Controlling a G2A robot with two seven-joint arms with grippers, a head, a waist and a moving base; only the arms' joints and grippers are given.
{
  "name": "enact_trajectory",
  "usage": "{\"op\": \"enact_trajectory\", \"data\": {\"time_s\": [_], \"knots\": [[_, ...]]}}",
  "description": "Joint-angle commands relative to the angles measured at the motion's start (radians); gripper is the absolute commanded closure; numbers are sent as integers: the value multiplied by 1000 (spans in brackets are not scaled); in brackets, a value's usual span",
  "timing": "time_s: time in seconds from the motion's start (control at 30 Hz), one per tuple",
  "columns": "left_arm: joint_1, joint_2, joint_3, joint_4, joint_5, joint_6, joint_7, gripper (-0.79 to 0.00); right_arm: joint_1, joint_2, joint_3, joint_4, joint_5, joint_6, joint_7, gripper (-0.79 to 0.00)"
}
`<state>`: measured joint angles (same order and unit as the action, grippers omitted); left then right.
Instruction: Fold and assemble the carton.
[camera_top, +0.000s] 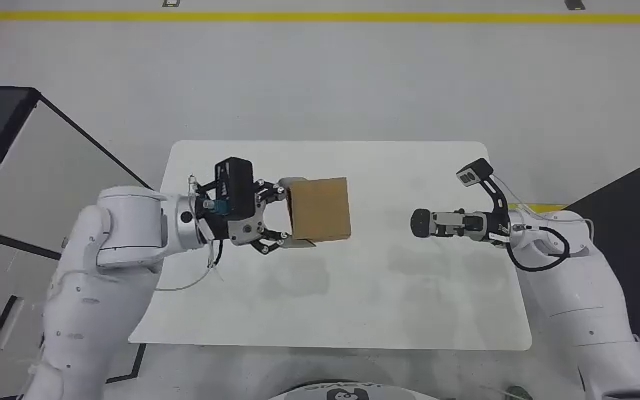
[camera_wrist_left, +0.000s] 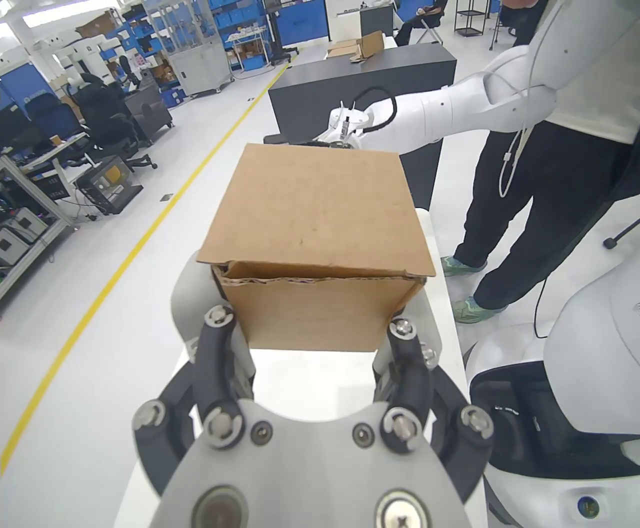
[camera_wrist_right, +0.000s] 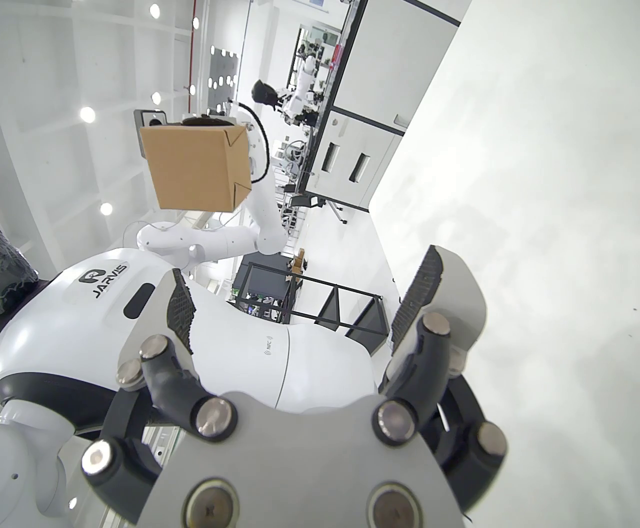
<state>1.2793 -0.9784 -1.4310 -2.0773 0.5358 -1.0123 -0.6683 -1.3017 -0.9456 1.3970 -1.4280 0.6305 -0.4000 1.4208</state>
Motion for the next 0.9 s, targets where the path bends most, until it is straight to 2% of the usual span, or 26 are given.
{"op": "enact_trajectory", "data": {"time_s": [0.0, 0.07, 0.87], "knots": [[-17, 17, -12, -1, -93, 0, -67, 0, 0, 0, 0, 0, 0, 0, 0, -785], [-20, 26, -22, -12, -137, 0, -94, 0, 0, 0, 0, 0, 0, 0, 0, -785], [-20, 26, -22, -12, -137, 0, -94, 0, 0, 0, 0, 0, 0, 0, 0, -785]]}}
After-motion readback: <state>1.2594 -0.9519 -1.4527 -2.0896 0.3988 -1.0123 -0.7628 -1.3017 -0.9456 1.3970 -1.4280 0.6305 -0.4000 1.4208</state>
